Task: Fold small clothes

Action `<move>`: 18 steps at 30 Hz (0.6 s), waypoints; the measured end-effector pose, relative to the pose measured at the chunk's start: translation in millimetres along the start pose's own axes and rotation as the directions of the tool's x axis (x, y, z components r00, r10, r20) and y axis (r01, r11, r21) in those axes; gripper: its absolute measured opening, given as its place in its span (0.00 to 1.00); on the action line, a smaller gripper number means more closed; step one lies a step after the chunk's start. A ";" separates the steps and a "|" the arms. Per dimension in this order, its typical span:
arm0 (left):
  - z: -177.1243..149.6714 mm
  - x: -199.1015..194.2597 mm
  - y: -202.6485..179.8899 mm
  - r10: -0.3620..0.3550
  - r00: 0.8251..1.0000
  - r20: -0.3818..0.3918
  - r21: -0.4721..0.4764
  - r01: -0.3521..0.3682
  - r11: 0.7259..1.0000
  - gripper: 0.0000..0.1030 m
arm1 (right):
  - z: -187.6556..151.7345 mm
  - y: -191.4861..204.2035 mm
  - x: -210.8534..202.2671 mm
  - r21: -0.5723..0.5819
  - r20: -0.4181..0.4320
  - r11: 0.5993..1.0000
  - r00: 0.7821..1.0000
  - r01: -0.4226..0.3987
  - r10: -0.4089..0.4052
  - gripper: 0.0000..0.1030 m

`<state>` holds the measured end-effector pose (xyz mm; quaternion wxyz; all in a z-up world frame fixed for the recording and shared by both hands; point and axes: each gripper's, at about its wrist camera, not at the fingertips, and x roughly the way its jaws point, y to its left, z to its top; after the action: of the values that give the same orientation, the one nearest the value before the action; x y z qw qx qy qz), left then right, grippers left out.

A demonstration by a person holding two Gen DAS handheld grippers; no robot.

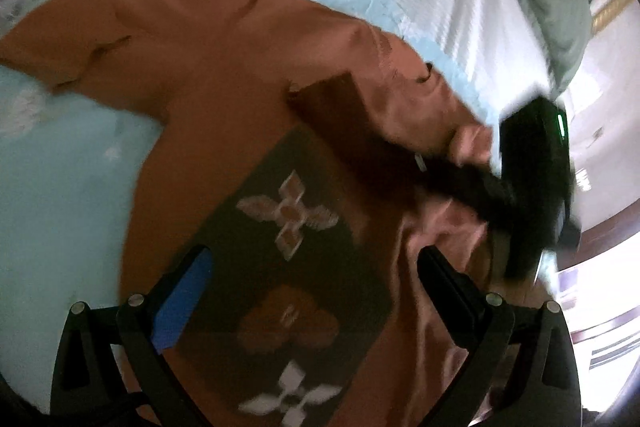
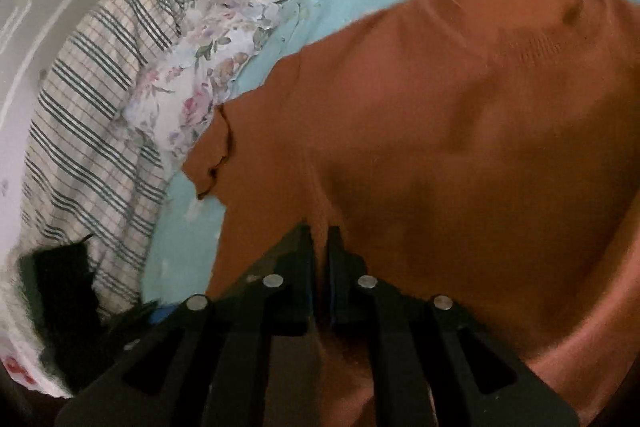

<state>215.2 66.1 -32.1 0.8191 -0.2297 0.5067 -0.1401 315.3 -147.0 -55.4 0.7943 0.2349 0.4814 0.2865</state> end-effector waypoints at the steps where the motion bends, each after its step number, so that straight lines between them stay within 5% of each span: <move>1: 11.0 7.9 4.0 -0.049 0.999 -0.010 -0.036 0.049 0.998 0.99 | -4.8 -2.8 -13.3 0.007 0.026 1.000 1.000 -0.005 0.005 0.47; 3: 33.3 24.7 10.3 -0.143 0.989 -0.033 -0.102 0.139 0.985 0.99 | -15.2 -4.7 -38.2 -0.002 0.090 1.000 0.996 0.005 -0.005 0.66; 5: 54.8 42.7 10.8 -0.174 0.983 -0.053 -0.126 0.166 0.978 0.99 | -23.6 -5.9 -59.6 -0.003 0.127 1.000 0.992 0.026 -0.025 0.66; 9: 83.8 81.3 -0.1 -0.103 0.987 -0.127 -0.055 0.096 0.994 0.88 | -42.8 -21.0 -104.1 0.050 0.183 0.997 0.980 0.063 -0.071 0.66; 12: 84.1 97.1 -19.6 -0.024 0.991 -0.131 0.084 0.035 0.996 0.74 | -52.9 -30.0 -134.2 0.087 0.232 0.989 0.964 0.117 -0.134 0.66; 14: 79.7 101.1 -32.3 0.045 0.993 -0.107 0.189 -0.024 0.982 0.42 | -57.0 -34.7 -153.5 0.113 0.272 0.984 0.948 0.136 -0.162 0.66; 16: 77.5 103.6 -37.7 0.009 0.992 -0.124 0.212 0.018 0.977 0.07 | -58.2 -39.7 -169.3 0.143 0.308 0.977 0.931 0.157 -0.194 0.66; 18: 78.3 92.4 -42.6 0.008 0.998 -0.068 0.222 0.007 0.975 0.07 | -57.6 -47.4 -185.6 0.177 0.337 0.968 0.913 0.181 -0.232 0.66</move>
<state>326.6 5.3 -50.9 0.8218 -0.1317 0.5158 -0.2033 205.3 -302.2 6.2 0.8752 0.2863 0.3714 0.1189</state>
